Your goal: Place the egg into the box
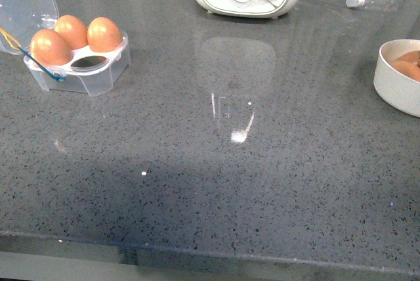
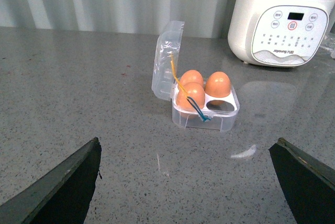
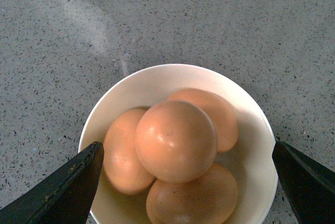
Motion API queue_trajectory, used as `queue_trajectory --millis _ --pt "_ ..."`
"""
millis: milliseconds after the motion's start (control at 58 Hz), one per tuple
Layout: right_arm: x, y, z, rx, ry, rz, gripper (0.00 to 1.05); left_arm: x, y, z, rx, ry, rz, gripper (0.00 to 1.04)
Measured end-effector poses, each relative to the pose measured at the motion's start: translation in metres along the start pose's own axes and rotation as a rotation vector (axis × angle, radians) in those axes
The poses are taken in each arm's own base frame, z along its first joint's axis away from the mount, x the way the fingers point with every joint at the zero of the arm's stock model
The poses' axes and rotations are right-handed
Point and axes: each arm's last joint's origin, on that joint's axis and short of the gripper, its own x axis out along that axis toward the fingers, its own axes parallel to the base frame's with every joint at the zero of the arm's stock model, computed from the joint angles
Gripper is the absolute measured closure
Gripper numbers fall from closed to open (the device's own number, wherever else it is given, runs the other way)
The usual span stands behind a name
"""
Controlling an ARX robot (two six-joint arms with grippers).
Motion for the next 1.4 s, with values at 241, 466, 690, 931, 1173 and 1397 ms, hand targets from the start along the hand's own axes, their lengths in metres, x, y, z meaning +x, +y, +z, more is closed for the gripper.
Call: queue_trajectory --millis 241,466,690,931,1173,1397 --pt "0.004 -0.007 -0.005 0.018 -0.007 -0.012 0.07 0.000 0.000 0.000 0.000 0.000 0.000 0.07" --pt "0.006 -0.010 -0.008 0.031 -0.008 -0.024 0.36 0.000 0.000 0.000 0.000 0.000 0.000 0.07" --pt "0.006 -0.010 -0.007 0.028 -0.017 -0.021 0.58 0.000 0.000 0.000 0.000 0.000 0.000 0.07" --pt "0.004 -0.005 -0.004 0.019 -0.025 -0.013 0.92 0.000 0.000 0.000 0.000 0.000 0.000 0.07" --pt "-0.006 0.003 0.007 0.001 -0.059 -0.003 1.02 0.000 0.000 0.000 0.000 0.000 0.000 0.07" --pt "-0.009 0.007 0.010 -0.005 -0.071 0.001 1.02 0.000 0.000 0.000 0.000 0.000 0.000 0.07"
